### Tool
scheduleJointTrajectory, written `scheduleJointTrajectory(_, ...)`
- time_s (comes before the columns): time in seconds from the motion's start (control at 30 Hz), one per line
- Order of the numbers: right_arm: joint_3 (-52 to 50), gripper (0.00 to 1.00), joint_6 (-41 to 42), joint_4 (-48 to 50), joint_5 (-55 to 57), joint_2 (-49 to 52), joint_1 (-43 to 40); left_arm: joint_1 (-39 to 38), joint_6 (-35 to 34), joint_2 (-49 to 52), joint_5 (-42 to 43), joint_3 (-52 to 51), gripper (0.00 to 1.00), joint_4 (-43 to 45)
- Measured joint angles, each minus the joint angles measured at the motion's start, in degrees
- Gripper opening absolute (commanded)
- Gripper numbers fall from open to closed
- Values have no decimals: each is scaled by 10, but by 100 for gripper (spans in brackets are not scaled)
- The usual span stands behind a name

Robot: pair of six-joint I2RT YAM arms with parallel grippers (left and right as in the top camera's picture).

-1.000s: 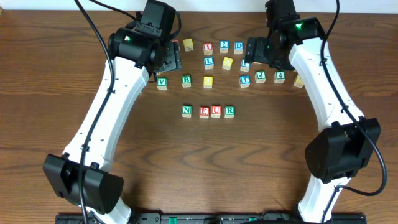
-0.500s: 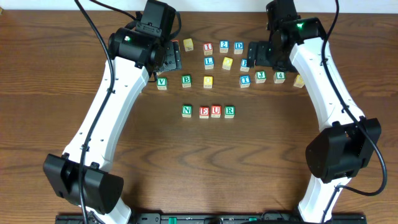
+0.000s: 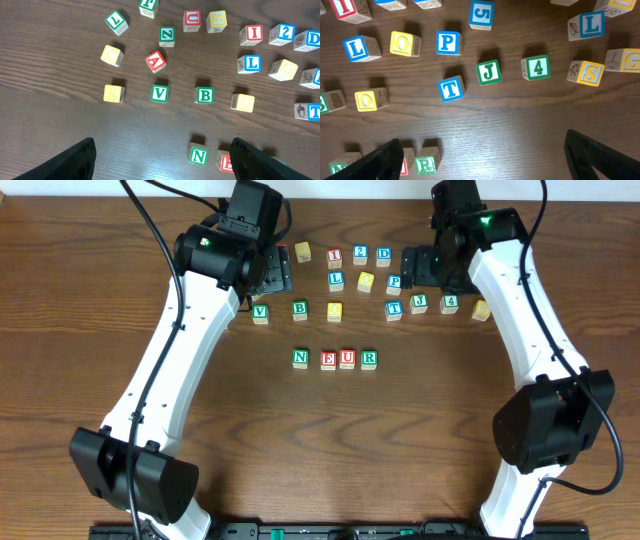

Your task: Spell out NEURIPS

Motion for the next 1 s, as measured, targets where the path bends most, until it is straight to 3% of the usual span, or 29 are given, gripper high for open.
scheduleJointTrajectory(1.0, -1, 99, -13, 10, 0, 29, -5, 0, 0, 0, 0, 0, 84, 0)
